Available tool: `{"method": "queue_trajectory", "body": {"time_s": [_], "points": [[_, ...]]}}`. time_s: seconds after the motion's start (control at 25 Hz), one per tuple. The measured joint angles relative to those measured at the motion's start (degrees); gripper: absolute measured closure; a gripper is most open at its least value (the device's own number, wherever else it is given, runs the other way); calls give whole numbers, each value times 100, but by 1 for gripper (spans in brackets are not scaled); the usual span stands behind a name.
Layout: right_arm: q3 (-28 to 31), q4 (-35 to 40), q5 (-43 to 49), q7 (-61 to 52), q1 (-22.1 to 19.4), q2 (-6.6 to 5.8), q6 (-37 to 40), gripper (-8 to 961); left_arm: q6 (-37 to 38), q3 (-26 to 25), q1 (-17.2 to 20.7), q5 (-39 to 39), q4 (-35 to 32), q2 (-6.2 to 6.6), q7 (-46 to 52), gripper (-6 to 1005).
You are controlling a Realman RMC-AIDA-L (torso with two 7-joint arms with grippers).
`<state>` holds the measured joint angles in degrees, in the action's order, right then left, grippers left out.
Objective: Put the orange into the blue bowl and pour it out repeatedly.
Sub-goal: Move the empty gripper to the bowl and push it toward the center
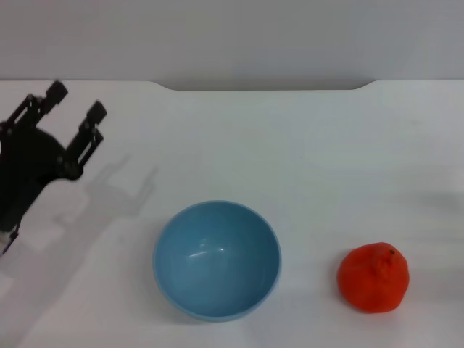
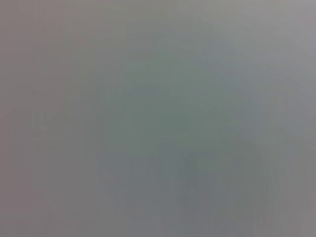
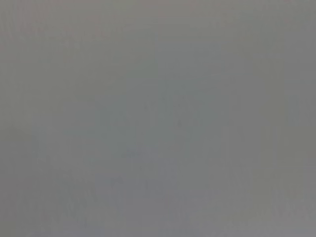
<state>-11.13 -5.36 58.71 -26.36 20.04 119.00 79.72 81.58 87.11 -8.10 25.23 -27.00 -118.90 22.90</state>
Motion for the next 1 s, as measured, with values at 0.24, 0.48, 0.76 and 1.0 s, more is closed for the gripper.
{"method": "queue_trajectory", "body": {"time_s": [0.24, 0.48, 0.76, 1.0], "points": [[-4, -64, 0, 0, -10, 5, 0, 438, -742, -269, -597, 144, -237, 74, 1590, 443], [-4, -122, 3, 0, -24, 9, 0, 440, -2291, -357, -995, 1462, -1421, 146, 3431, 443], [-3, -132, 8, 0, -1, 4, 26, 443, -2819, -587, -1304, 4409, -3060, 287, 6986, 442], [-3, -129, 10, 0, 0, 1, 43, 445, -1518, -1143, -1184, 6089, -4467, 149, 8477, 504]]}}
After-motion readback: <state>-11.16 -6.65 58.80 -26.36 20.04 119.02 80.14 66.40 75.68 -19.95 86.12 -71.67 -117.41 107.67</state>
